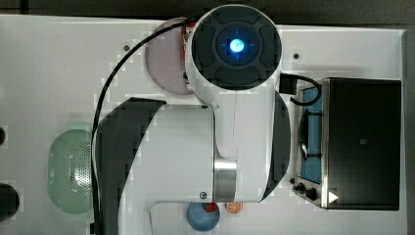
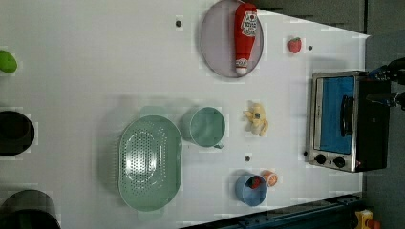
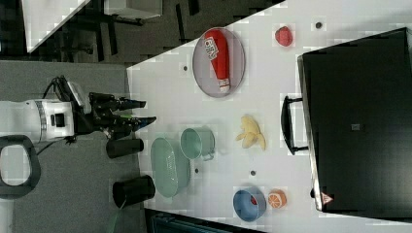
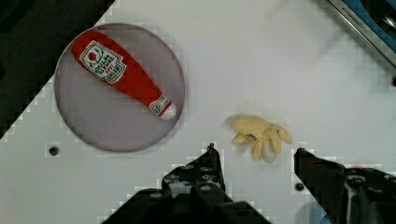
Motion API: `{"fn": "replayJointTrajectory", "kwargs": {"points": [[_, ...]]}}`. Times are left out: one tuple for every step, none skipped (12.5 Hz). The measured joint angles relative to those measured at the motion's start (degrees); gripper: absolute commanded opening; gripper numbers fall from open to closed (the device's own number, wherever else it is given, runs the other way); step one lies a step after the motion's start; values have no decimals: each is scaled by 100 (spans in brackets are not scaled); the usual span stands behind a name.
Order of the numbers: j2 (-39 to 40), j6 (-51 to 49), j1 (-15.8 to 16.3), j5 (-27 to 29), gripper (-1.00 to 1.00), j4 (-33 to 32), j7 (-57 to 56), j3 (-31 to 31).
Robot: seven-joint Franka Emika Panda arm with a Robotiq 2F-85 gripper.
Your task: Pick Banana and place it in mug.
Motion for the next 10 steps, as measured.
{"fn": "replayJointTrajectory", "kwargs": {"points": [[-254,-299,2,75,56,-313,-4,-19],[-1254,-1286,-67,151,93,-1181,-178,-33],[-1745,-1535,30,151,100,-1393,-190,-188],[-2139,-1608,43,152,100,-1438,-232,-264],[-2415,-1585,45,158,100,-1393,-354,-294],[-2647,-1350,-11,156,100,-1326,-466,-255],[-2583,-783,-6,69,100,-1337,-466,-290],[-2397,-249,-78,79,100,-1483,-467,-257],[-2005,283,-68,-72,100,-1707,-480,-239],[-1696,379,-34,-17,100,-1942,-498,-234]]}}
